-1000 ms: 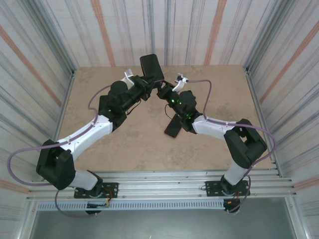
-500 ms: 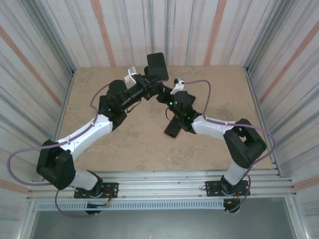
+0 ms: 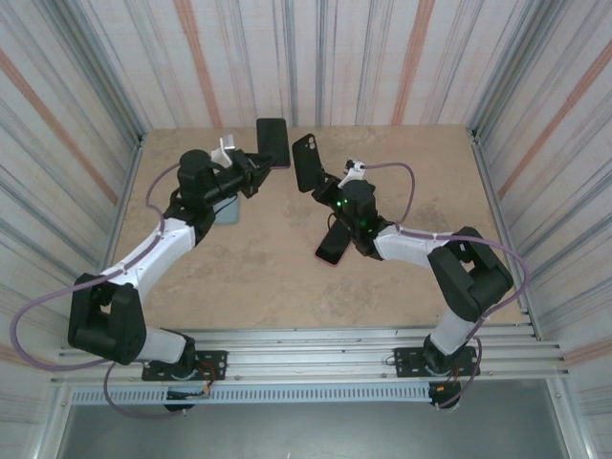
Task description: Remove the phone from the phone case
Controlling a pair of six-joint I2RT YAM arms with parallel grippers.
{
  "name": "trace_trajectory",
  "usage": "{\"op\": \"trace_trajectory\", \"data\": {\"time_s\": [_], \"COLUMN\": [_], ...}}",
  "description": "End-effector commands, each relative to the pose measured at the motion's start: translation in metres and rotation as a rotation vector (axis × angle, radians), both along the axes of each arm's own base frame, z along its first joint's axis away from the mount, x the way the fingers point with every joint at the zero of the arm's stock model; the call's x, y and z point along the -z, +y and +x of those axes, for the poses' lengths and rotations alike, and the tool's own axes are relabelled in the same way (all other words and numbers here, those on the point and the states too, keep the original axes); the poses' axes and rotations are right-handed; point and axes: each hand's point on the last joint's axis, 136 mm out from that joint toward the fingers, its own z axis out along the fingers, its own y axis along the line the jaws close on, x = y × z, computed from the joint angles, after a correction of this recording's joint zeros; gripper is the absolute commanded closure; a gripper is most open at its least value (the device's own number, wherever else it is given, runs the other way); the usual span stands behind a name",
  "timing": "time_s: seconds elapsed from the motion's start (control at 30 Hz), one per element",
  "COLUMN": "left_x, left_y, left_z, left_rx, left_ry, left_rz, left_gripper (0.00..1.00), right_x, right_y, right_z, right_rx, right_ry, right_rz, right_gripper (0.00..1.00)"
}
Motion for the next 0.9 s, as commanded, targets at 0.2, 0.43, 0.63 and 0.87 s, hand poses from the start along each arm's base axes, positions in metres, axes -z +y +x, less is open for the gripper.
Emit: {"op": "trace_trajectory", "data": {"time_s": [0.2,0.43,0.63,0.87], "left_x": [0.072,0.124,0.164,0.193], "left_y": [0.022,0.030,0.041,0.047], "left_z": [0.012,0.029,0.043,0.053], "left_rx": [0.079,0.085,0.075,0.082], "left_ry": [0.009,0.072,0.124,0.163], "left_rz": [0.146,0.196,0.204,0.249], "left_gripper": [0.90,0.90,0.90,0.90], "right_x": [0.027,0.041,0.049,0.061], "right_y": [0.018,0.039,0.049,0.053], "right_z": [-0.002,-0.005,-0.005,-0.003], "right_rx": [-0.015,-0.045,-0.054,-0.044], "right_ry": [0.140,0.194,0.219,0.248], "right_rz": [0.085,0.093,0.089,0.102], "right_gripper": [0.96,0.96,0.96,0.96]}}
